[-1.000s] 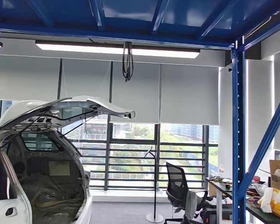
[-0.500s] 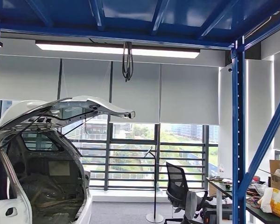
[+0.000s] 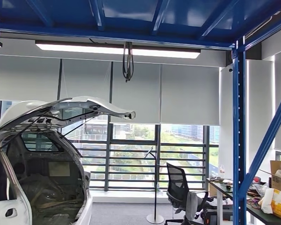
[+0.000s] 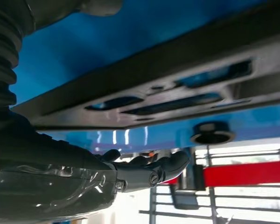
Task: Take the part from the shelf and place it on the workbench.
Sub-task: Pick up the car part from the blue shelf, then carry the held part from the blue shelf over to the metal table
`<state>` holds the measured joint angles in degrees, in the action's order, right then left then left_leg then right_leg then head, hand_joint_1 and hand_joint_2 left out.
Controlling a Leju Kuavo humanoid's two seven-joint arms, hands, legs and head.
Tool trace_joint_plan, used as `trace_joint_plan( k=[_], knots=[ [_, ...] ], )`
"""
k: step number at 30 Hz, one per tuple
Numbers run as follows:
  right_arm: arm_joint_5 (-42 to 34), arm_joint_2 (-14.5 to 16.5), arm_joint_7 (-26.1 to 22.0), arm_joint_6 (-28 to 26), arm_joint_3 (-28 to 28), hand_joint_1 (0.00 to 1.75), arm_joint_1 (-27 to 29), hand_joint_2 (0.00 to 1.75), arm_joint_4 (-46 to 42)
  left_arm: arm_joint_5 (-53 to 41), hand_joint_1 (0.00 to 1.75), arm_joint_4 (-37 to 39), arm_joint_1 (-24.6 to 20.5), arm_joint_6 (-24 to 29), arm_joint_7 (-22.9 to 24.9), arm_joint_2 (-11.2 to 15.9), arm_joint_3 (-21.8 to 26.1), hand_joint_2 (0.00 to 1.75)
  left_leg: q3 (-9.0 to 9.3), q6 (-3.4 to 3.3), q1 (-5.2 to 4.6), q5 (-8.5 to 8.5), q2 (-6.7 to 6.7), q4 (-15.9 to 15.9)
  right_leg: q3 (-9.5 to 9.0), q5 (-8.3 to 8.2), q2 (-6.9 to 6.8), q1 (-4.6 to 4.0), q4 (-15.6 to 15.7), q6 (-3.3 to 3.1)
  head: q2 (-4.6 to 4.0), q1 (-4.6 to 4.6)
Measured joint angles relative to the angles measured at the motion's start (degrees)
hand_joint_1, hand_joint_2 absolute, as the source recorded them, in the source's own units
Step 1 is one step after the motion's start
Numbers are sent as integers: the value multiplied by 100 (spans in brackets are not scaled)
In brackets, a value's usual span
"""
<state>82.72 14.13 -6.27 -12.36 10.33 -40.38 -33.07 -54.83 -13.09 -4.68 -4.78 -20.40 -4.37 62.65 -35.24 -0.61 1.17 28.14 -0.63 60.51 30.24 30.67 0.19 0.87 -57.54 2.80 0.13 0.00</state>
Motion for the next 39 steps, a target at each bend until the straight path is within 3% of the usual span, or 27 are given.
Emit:
trace_joint_plan(
  k=[3,7,28,32,39],
  knots=[
    [47,74,-55,29,148,0,-76,175,168,-15,0,0,-4,-1,-22,-20,20,0,0,0,0,0,0,0,1,0,0,0,0,0,0,0],
    [145,142,3,29,353,175,-173,175,319,-26,0,0,-12,-2,-65,-46,29,0,0,0,0,0,0,0,1,0,-1,0,-1,0,0,0],
    [-126,102,133,-34,666,175,-442,175,418,-147,0,0,-31,52,-167,-70,106,0,10,0,0,-1,0,1,-3,0,-1,0,0,-1,0,0],
    [-283,38,132,-110,684,175,-396,175,256,-252,0,0,-56,52,-355,-70,104,175,10,0,-1,-1,0,1,-4,-1,0,1,0,-1,0,0],
    [-997,-79,-175,-19,683,175,-9,175,-720,-284,0,0,-44,71,-468,-70,107,175,6,1,-1,0,1,1,-1,-1,1,0,-1,-1,0,0]
  ],
)
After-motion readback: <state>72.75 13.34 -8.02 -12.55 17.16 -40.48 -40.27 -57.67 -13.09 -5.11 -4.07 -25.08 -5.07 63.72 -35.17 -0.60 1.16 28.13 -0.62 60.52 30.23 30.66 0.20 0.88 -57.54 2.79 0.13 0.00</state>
